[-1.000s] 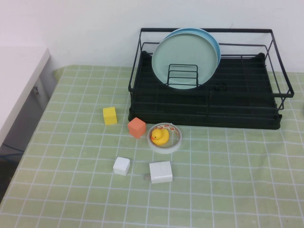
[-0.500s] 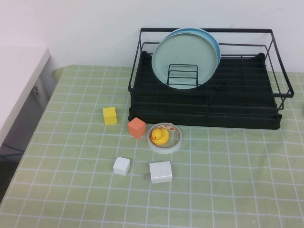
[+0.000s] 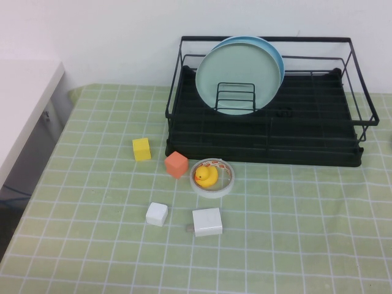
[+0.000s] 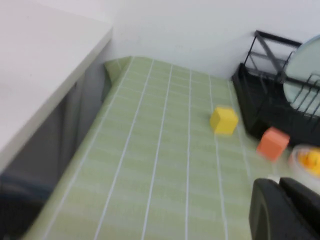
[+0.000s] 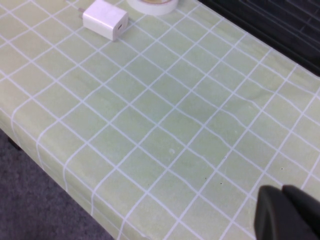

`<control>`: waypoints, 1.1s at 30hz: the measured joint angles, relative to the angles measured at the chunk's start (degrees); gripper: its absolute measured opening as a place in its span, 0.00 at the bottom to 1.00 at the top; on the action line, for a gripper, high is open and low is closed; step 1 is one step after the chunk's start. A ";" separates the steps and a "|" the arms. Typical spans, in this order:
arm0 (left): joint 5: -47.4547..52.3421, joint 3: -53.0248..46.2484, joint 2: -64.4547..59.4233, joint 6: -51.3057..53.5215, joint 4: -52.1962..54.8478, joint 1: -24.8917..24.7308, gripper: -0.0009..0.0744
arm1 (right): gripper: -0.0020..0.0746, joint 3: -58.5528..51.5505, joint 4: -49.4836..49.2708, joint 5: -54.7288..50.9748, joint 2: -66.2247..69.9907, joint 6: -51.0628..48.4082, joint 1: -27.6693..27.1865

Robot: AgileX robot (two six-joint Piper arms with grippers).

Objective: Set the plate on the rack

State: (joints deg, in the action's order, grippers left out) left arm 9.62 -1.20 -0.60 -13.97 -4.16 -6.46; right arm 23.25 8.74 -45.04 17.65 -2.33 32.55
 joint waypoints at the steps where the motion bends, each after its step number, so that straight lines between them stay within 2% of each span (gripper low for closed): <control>1: 1.61 0.00 0.70 -0.02 0.00 0.00 0.01 | 0.03 0.00 0.00 0.00 0.00 0.00 0.00; 5: 8.51 0.12 1.07 1.09 0.00 0.00 0.01 | 0.03 0.00 -0.11 0.00 0.00 0.00 0.00; 16: 8.51 0.12 1.07 4.99 0.00 -0.44 0.01 | 0.03 0.00 -0.11 0.00 0.00 0.02 0.00; 22: 8.51 0.12 1.18 5.36 0.21 -5.53 0.01 | 0.03 0.00 -0.11 0.00 0.00 0.02 0.00; 33: 8.51 0.21 1.18 6.07 0.21 -4.19 0.01 | 0.03 0.00 -0.11 0.00 0.00 0.02 0.00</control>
